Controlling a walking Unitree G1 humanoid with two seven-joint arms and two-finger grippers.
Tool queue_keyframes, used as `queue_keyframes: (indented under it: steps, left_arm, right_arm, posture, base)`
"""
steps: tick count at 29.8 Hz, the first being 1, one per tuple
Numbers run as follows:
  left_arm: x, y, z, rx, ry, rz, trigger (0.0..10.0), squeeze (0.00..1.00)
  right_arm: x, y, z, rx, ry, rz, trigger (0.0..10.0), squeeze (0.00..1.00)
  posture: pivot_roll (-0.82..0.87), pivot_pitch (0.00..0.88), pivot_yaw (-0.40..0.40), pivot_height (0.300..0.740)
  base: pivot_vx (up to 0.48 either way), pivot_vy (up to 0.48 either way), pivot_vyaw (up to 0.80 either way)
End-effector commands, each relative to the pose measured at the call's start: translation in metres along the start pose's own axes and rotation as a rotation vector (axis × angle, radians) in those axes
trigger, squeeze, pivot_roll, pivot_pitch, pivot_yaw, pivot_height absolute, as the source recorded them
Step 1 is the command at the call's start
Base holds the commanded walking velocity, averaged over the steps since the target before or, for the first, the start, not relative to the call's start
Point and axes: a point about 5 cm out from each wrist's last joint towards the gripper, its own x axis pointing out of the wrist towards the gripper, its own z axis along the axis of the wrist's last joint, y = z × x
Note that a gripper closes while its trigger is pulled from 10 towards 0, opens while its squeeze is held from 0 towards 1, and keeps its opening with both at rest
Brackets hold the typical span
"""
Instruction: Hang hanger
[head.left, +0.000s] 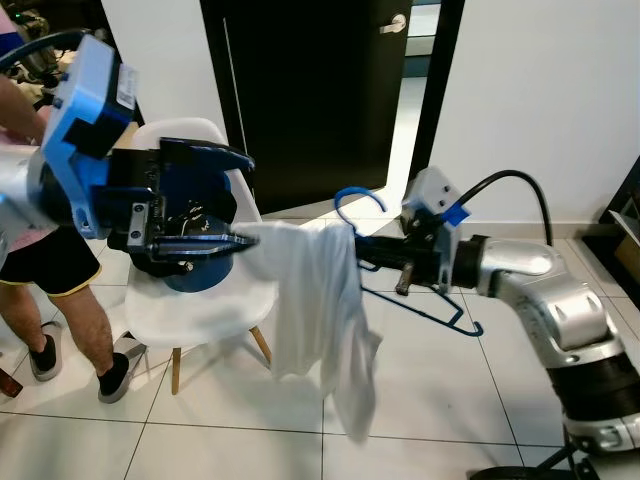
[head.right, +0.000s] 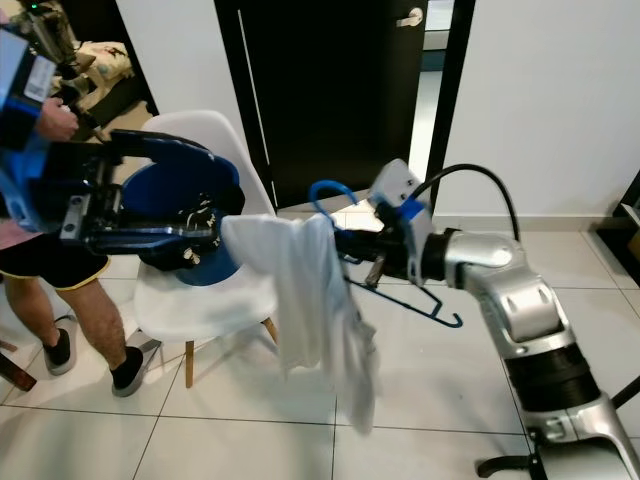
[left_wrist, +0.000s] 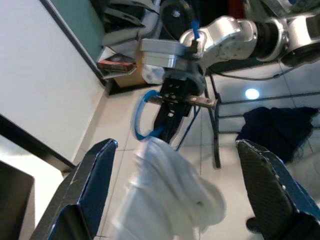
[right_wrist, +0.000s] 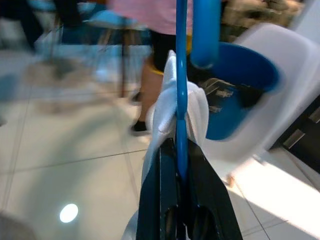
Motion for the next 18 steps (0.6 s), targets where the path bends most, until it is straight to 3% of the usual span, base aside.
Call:
queue_keyframes:
  steps: [1,5,10,18]
  left_arm:
    - [0.003,0.001,-0.009,0.004,0.056,-0.061,10.0,0.00]
    - [0.005,0.000,-0.015,0.000,0.081,-0.104,10.0,0.00]
    - [0.021,-0.009,-0.048,-0.040,0.172,-0.220,10.0,0.00]
    - [0.032,-0.012,-0.073,-0.011,0.244,-0.220,10.0,0.00]
  right_arm:
    - [0.009,0.010,0.017,-0.087,-0.038,0.074,10.0,0.00]
    - [0.011,0.013,0.019,-0.105,-0.039,0.101,10.0,0.00]
    - [0.016,0.016,0.030,-0.145,-0.057,0.122,10.0,0.00]
    - [0.015,0.020,0.036,-0.157,-0.068,0.138,10.0,0.00]
  posture:
    - [-0.06,0.000,0.072,0.740]
    - [-0.06,0.000,0.072,0.740]
    - [-0.08,0.000,0.077,0.740]
    - [-0.08,0.000,0.071,0.740]
  base:
    - [0.000,0.000,0.00]
    - [0.000,0.000,0.00]
    - [0.000,0.000,0.00]
    - [0.000,0.000,0.00]
